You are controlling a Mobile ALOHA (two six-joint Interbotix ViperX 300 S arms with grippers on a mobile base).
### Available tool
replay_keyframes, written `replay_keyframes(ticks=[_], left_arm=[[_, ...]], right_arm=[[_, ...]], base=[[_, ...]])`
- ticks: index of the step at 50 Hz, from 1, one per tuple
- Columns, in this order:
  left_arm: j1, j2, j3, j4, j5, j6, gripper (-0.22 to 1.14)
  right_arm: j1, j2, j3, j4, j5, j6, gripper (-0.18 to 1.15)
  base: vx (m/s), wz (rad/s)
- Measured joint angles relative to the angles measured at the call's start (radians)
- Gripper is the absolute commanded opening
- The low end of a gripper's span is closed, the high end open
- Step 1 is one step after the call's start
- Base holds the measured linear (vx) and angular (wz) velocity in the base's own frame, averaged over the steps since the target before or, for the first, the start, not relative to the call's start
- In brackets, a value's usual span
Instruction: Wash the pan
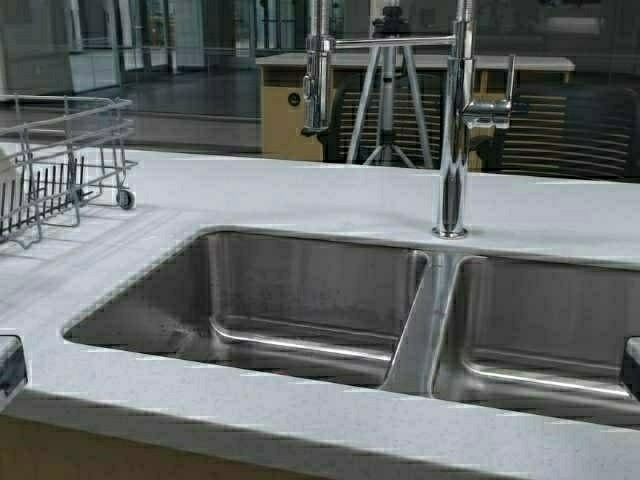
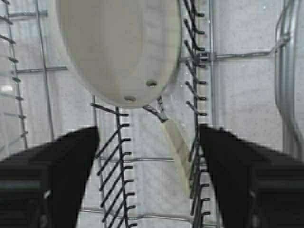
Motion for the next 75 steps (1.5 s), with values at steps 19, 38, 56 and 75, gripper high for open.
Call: replay_keyframes(ticks=[19, 38, 56, 75], left_arm=[[-0.089, -0.127, -0.008, 0.0, -0.002, -0.029, 0.96], [-0.097, -0.158, -0.008, 0.0, -0.002, -0.031, 0.96], [-0.097, -0.158, 0.0, 0.0, -0.005, -0.032, 0.96], [-0.097, -0.158, 0.005, 0.003, -0.005, -0.034, 0.96]], right_arm=[[0.0, 0.0, -0.002, 0.0, 0.0, 0.0, 0.06], [0.0, 0.002, -0.002, -0.002, -0.002, 0.0, 0.06], [0.0, 0.002, 0.0, 0.0, -0.002, -0.003, 0.06], [0.0, 0.005, 0.0, 0.0, -0.002, -0.003, 0.06]], base=[[0.0, 0.0], [0.0, 0.0], [0.0, 0.0], [0.0, 0.0]])
